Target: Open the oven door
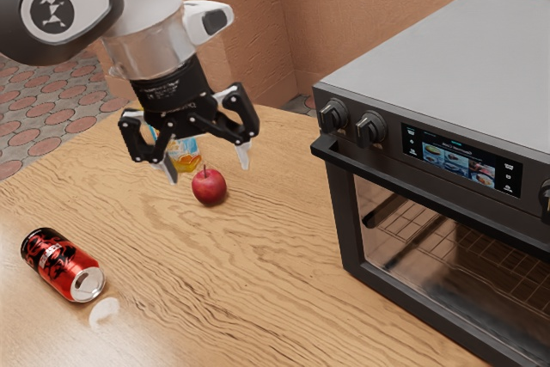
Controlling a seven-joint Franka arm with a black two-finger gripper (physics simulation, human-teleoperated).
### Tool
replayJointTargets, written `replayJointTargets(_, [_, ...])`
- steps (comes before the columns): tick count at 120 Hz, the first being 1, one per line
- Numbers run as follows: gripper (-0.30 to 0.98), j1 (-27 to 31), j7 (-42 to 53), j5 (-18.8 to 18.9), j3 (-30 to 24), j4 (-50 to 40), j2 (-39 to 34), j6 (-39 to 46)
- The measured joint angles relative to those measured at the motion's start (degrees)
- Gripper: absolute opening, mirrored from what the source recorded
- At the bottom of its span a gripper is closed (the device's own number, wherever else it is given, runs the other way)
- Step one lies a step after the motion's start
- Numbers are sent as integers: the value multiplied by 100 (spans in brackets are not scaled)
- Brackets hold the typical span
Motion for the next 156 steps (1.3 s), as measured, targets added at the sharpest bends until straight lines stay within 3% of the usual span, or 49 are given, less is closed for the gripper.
replayJointTargets(15, [69, -221, -80, 36, 9, -513, -786, 31])
replayJointTargets(22, [68, 28, -111, 131, 29, -861, -1181, 106])
replayJointTargets(32, [68, 246, -143, 173, 11, -2405, -2383, 817])
replayJointTargets(45, [68, 39, -424, -583, -241, -3196, -2674, 2066])
replayJointTargets(60, [69, -618, -1134, -1007, -435, -3332, -2554, 3178])
replayJointTargets(71, [69, -1670, -1605, -908, 303, -3351, -2448, 3677])
replayJointTargets(78, [68, -1976, -1889, -769, 492, -3344, -2322, 3898])
replayJointTargets(96, [68, -2299, -2518, -362, 465, -3129, -1651, 4405])
replayJointTargets(110, [69, -2479, -2948, -106, 476, -3070, -1606, 4705])
replayJointTargets(156, [68, -2504, -3936, 49, 479, -2859, -1169, 5114])
